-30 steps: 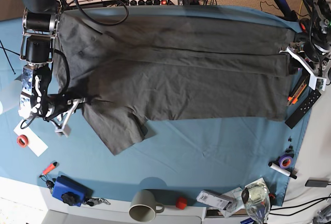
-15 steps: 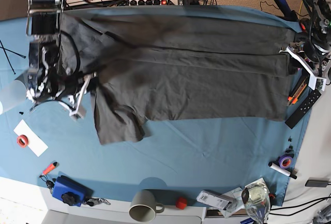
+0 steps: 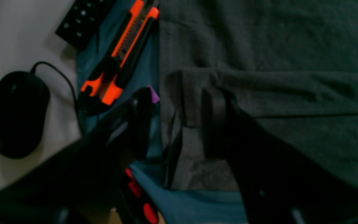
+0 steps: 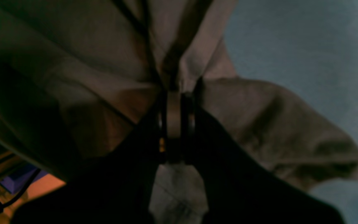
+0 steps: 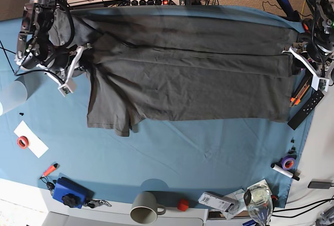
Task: Fold the T-shirt properly
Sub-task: 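Pull the sleeve end of the shirt inward with the right gripper, then grasp the shirt's hem corners with both grippers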
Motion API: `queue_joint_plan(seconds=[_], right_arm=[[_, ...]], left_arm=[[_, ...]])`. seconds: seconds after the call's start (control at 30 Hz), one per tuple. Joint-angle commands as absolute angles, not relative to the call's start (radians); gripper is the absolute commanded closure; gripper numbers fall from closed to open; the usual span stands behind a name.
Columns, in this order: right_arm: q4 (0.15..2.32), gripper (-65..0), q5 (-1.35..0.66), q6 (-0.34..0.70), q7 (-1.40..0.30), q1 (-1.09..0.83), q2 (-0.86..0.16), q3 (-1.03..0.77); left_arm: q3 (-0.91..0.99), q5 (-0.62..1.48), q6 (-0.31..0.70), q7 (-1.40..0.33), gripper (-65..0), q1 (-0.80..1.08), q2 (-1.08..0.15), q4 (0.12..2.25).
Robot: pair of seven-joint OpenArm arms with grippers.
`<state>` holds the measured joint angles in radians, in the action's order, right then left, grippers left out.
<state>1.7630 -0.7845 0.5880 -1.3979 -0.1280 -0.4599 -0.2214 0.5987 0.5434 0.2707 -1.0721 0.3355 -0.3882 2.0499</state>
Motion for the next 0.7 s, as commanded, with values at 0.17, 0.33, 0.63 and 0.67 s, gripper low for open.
queue_joint_plan(seconds=[0.17,0.33,0.63,0.67], right_arm=[[1.787,0.0,-0.8,0.624,-1.396,-0.117,-0.476,-0.237],[1.787,-15.6,-0.8,0.624,-1.396,-0.117,-0.477,-0.237],[1.814,-19.1,-0.787,0.614,-1.367,-0.038,-0.477,-0.238],[1.813,-19.1,-0.778,0.617,-1.358,-0.012,-0.477,-0.238]], left_arm=[[0.607,0.55,0.271,-1.053,-26.7,0.333,-0.404,2.069],[0.607,0.55,0.271,-1.053,-26.7,0.333,-0.404,2.068],[0.607,0.55,0.271,-1.053,-26.7,0.338,-0.404,2.062],[0.607,0.55,0.271,-1.053,-26.7,0.338,-0.404,2.062]])
